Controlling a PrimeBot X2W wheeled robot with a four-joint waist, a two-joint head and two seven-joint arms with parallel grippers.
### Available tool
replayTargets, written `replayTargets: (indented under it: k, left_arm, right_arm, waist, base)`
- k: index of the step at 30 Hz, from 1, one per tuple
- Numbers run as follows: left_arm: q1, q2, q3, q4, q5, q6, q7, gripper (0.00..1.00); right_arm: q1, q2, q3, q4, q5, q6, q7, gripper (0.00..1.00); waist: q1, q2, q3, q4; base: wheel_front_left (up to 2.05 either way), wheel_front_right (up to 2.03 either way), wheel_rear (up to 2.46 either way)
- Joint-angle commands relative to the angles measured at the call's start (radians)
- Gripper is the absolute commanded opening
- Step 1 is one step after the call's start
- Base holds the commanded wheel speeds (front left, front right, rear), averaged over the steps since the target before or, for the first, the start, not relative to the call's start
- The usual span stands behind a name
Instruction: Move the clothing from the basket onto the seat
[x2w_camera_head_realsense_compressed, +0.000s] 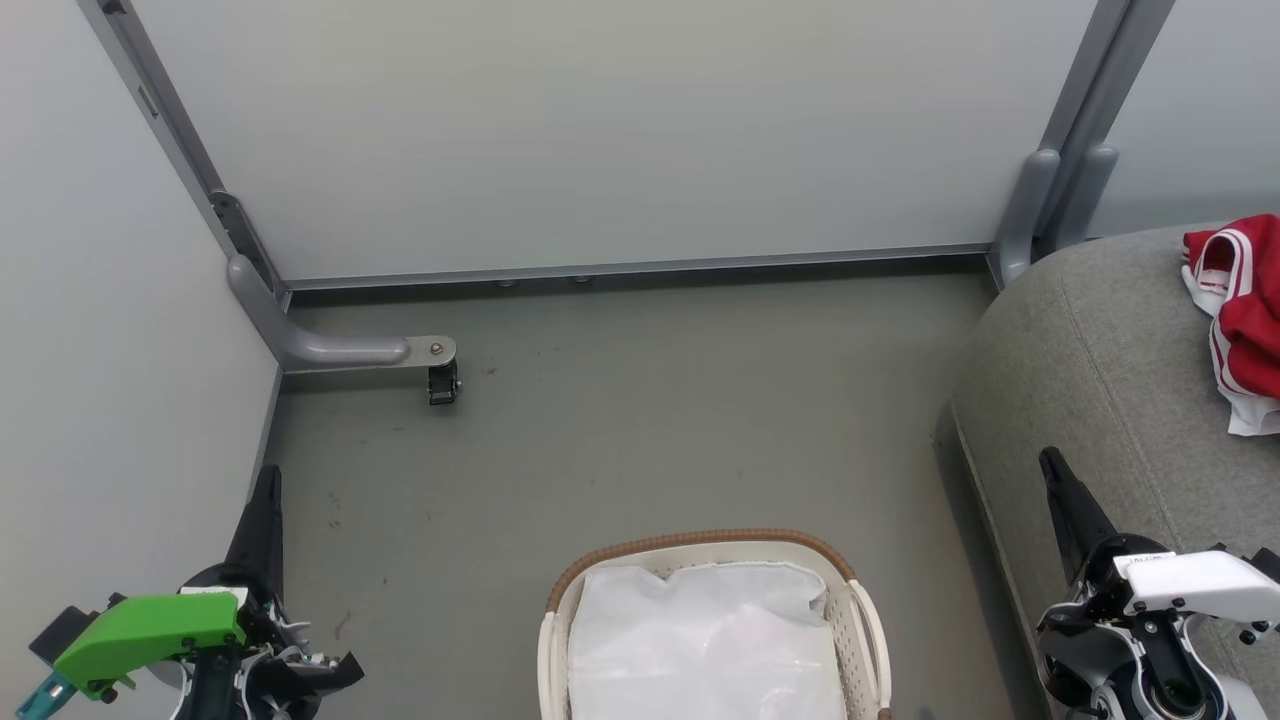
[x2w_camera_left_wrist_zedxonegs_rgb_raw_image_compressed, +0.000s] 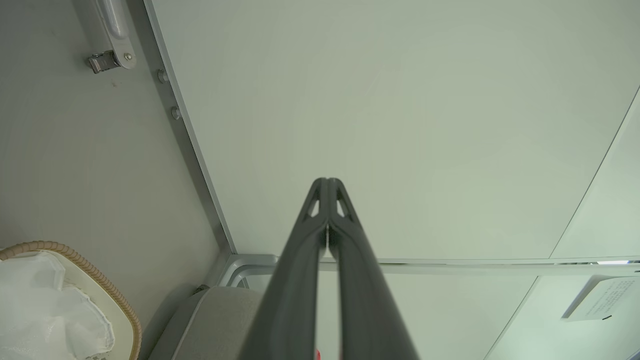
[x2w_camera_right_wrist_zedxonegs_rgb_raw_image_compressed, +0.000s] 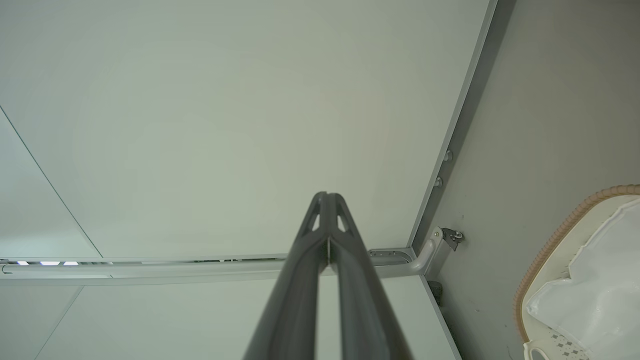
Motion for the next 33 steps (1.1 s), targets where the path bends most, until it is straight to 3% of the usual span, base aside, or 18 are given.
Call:
replayTargets:
  k: [1,33]
  left_arm:
    - [-0.01,0.003,0.003,-0.002,0.0,-0.005,0.003,0.0]
    - [-0.01,0.003,0.003,-0.002,0.001,-0.005,0.004,0.0]
  right_arm:
    - [-0.008,-0.006,-0.003,-0.004,0.003,-0.001,0.003,0.0]
    - [-0.008,-0.006,-0.003,-0.004,0.004,-0.001,0.003,0.0]
  waist:
    - [0.0,0.0091,0.0,0.0]
    - [0.0,0.0091,0.0,0.0]
  base:
    - [0.0,0.0,0.0]
    - [0.0,0.0,0.0]
